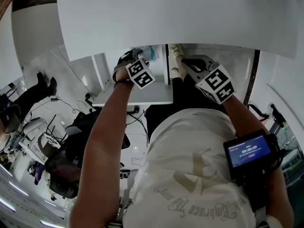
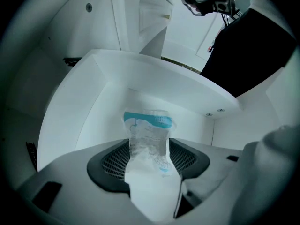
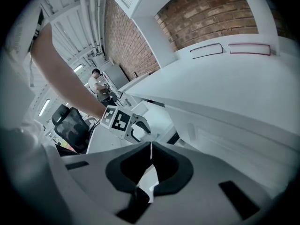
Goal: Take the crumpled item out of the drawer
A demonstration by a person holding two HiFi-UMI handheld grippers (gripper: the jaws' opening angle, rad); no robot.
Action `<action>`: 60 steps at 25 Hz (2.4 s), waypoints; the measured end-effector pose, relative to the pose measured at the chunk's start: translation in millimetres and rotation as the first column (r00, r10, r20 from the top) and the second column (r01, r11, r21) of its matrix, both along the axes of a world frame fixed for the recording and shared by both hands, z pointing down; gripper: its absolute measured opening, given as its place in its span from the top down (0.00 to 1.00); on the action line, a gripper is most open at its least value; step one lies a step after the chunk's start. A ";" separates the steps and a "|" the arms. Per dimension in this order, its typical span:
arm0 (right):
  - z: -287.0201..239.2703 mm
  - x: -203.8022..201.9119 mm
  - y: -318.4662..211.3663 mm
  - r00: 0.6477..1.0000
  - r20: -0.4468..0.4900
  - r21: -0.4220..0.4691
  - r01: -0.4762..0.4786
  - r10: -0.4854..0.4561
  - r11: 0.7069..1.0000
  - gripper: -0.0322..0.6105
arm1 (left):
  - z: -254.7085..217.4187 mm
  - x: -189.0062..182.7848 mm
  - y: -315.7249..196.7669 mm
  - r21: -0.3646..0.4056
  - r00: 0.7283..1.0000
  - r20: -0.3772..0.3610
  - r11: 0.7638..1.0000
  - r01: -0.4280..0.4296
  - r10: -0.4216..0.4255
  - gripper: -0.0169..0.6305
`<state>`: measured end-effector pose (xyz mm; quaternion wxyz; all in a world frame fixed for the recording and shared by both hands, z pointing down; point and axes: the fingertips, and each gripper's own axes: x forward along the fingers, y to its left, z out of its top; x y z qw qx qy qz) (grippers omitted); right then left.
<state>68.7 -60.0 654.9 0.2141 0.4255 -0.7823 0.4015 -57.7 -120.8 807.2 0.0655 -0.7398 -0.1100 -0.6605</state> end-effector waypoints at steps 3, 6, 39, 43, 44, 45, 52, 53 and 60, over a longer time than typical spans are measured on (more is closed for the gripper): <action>0.2 -0.5 -0.8 1.000 0.000 -0.002 -0.004 0.004 1.000 0.91 | 4.5 -7.2 0.1 0.002 1.000 0.010 1.000 0.003 -0.003 0.56; 0.7 0.2 -0.9 1.000 -0.003 -0.005 -0.005 0.005 1.000 0.91 | 7.0 -7.8 -1.3 0.013 1.000 0.008 1.000 0.003 -0.003 0.56; -9.1 -45.7 -5.1 0.979 -0.003 0.036 0.205 -0.205 0.978 0.91 | -33.3 -8.8 13.2 0.050 0.998 -0.057 0.998 0.027 -0.025 0.64; -10.1 -48.5 -7.3 0.975 0.001 0.046 0.220 -0.221 0.974 0.91 | -36.4 -15.4 14.5 0.056 0.999 -0.052 0.998 0.018 -0.015 0.64; -10.3 -48.9 -6.3 0.975 0.005 0.045 0.222 -0.222 0.974 0.91 | -36.3 -17.5 15.9 0.057 0.999 -0.047 0.998 0.017 -0.014 0.64; -10.1 -49.3 -5.0 0.975 0.007 0.044 0.223 -0.224 0.974 0.91 | -36.3 -19.5 16.8 0.058 0.999 -0.044 0.998 0.018 -0.015 0.64; -12.5 -57.4 -6.0 0.972 0.038 0.054 0.228 -0.230 0.972 0.91 | -52.3 -27.1 9.9 0.084 0.995 -0.061 0.993 0.081 -0.077 0.64; -12.8 -57.8 -5.7 0.972 0.042 0.053 0.227 -0.229 0.972 0.91 | -55.5 -27.9 10.0 0.086 0.994 -0.065 0.992 0.091 -0.086 0.64; -15.8 -57.8 -8.7 0.965 0.040 0.061 0.256 -0.258 0.965 0.91 | -77.4 -30.6 4.5 0.113 0.984 -0.093 0.981 0.159 -0.149 0.64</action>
